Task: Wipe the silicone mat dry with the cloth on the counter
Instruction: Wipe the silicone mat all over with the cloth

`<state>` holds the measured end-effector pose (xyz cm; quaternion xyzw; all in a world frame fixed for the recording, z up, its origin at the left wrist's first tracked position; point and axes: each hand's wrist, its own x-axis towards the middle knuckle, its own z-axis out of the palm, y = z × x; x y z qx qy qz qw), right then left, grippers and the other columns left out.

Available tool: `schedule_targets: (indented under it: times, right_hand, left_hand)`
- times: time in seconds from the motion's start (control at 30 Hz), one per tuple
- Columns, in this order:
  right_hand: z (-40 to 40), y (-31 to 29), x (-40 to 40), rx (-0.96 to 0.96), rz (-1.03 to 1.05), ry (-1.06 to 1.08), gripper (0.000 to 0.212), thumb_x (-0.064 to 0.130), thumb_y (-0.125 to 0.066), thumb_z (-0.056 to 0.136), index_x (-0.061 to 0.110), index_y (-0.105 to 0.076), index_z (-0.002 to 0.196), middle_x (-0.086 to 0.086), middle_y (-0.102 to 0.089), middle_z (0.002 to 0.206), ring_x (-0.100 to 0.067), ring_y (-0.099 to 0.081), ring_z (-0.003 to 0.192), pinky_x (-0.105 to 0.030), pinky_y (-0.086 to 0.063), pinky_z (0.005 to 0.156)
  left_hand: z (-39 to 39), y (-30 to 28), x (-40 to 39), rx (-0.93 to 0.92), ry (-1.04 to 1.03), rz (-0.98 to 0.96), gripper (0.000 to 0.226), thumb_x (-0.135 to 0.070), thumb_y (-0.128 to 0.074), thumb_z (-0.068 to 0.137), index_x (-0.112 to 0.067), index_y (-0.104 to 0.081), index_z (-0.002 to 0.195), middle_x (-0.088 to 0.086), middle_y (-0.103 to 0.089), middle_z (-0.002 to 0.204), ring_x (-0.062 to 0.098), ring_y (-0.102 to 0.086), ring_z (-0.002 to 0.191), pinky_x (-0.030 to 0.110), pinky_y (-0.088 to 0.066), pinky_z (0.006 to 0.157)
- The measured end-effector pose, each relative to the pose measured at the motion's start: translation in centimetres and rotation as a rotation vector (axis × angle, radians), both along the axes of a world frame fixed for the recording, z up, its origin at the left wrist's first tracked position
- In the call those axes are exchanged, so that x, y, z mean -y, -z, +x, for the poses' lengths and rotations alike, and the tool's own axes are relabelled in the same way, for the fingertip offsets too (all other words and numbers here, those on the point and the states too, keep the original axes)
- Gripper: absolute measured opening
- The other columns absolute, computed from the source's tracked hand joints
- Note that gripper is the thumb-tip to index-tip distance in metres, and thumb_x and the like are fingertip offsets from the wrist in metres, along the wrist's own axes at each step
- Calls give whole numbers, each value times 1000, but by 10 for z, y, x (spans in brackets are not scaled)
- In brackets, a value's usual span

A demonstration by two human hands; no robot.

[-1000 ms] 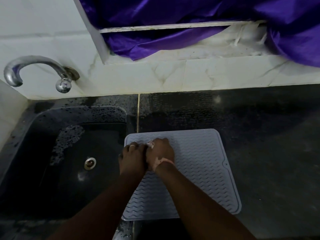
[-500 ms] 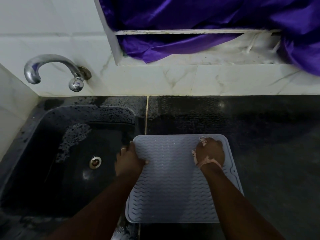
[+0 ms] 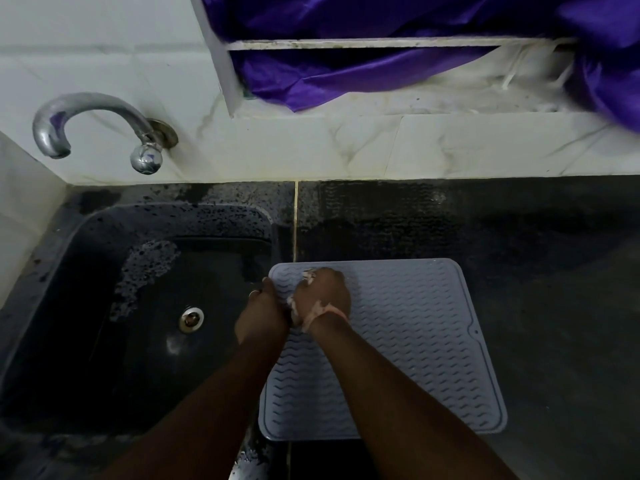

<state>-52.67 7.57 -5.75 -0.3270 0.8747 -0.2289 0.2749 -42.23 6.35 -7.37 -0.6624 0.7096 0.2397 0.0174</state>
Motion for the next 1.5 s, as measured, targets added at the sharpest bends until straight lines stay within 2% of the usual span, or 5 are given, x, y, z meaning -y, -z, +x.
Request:
schedule_targets:
  times: [0.23, 0.47, 1.03, 1.3, 1.5]
  right_hand:
    - [-43, -3, -16, 156, -108, 54, 24, 30, -58, 88, 17, -66, 70, 3, -65, 72, -19, -65, 73, -25, -45, 67]
    - [-119, 3, -65, -302, 27, 242, 27, 22, -50, 96, 2, -68, 99, -21, -63, 104, -35, -62, 94, -35, -50, 77]
    - [3, -5, -2, 26, 20, -138, 30, 32, -53, 91, 11, -67, 107, -8, -63, 112, -29, -65, 101, -34, -53, 88]
    - [-57, 6, -37, -192, -62, 195, 25, 26, -53, 94, 9, -69, 105, -15, -60, 109, -30, -62, 95, -36, -54, 82]
    - [-19, 12, -18, -221, -17, 185, 29, 27, -48, 95, 5, -67, 101, -15, -61, 109, -30, -62, 94, -36, -55, 78]
  left_hand:
    - [2, -3, 0, -26, 5, 74, 80, -41, -69, 88, -19, -23, 151, 14, -54, 130, 31, -61, 112, 43, -51, 81]
    - [2, -5, 1, -76, -3, 100, 92, -45, -75, 83, -17, -22, 152, 15, -53, 135, 33, -59, 119, 48, -52, 92]
    - [5, 4, 2, 5, 17, 10, 65, -35, -55, 96, -23, -23, 152, 12, -56, 127, 29, -63, 108, 41, -51, 78]
    - [24, 10, 16, -746, -534, 283, 31, -17, -78, 83, -16, -69, 113, 1, -72, 103, 21, -69, 96, 40, -59, 81]
    - [35, 15, 22, -864, -641, 349, 19, -6, -79, 80, -15, -74, 97, 2, -76, 92, 13, -74, 79, 25, -58, 59]
